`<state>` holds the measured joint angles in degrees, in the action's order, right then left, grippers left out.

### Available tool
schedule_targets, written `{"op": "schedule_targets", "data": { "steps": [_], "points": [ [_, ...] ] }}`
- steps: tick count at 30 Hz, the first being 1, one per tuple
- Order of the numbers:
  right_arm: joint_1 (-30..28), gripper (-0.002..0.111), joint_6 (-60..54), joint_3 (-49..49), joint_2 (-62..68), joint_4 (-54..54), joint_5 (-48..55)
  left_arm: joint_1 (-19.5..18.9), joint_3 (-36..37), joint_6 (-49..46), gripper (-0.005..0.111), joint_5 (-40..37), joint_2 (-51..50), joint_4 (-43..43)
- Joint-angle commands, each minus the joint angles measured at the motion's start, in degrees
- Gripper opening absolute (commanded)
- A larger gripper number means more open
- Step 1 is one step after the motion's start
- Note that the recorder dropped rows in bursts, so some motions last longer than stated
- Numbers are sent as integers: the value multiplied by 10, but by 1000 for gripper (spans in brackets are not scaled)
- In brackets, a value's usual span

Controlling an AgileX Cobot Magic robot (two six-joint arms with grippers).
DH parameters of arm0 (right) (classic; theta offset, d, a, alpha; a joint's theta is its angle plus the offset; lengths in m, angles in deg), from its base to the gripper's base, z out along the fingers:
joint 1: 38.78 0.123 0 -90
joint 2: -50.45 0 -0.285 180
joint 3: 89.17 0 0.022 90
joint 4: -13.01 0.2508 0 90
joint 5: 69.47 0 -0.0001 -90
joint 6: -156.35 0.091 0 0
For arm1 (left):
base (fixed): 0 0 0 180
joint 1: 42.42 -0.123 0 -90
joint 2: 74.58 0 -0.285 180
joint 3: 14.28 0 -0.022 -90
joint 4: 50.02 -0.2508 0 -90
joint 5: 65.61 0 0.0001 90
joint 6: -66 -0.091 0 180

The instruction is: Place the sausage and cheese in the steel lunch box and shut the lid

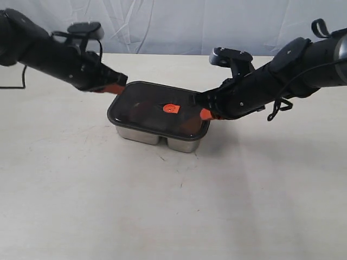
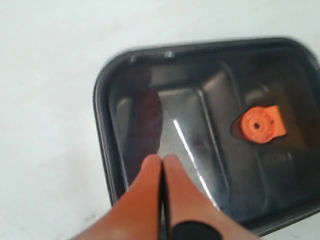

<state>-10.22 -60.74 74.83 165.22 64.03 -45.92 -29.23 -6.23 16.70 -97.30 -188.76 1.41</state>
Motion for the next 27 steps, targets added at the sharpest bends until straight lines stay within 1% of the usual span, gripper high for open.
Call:
{"op": "schedule_targets", "data": {
  "steps": [1, 2, 3, 5, 6, 7, 8, 9, 10, 13, 15, 18, 27],
  "points": [
    [-25, -1, 30, -3, -77, -107, 25, -1, 0, -26, 0, 20, 109, -16],
    [-33, -1, 39, -3, -94, -128, 31, -1, 1, -26, 0, 17, 132, -21],
    [-54, -1, 59, -3, -127, -164, 47, -1, 11, -26, 0, 11, 176, -26],
    [-84, -1, 88, -5, -169, -218, 65, -1, 46, -26, 0, 11, 235, -26],
    [-99, -1, 103, -16, -197, -240, 68, -1, 84, -31, 0, 29, 276, -26],
    [-103, -1, 103, -26, -210, -241, 68, -1, 106, -36, 0, 40, 292, -24],
    [-105, -1, 103, -55, -243, -242, 68, 0, 155, -38, 0, 75, 336, -12],
    [-105, -1, 103, -71, -258, -242, 68, 0, 174, -38, 0, 90, 359, -7],
    [-105, -1, 103, -113, -297, -241, 67, 0, 216, -38, 0, 127, 406, -5],
    [-105, -1, 103, -177, -364, -238, 55, 0, 263, -38, 0, 152, 464, -19],
    [-105, -1, 103, -208, -397, -236, 36, 0, 279, -36, 0, 154, 486, -29],
    [-105, -1, 103, -237, -431, -218, 34, 0, 282, -33, 0, 131, 503, -40],
    [-105, -1, 103, -238, -443, -219, 27, 0, 282, -34, 0, 129, 511, -40]
  ]
}}
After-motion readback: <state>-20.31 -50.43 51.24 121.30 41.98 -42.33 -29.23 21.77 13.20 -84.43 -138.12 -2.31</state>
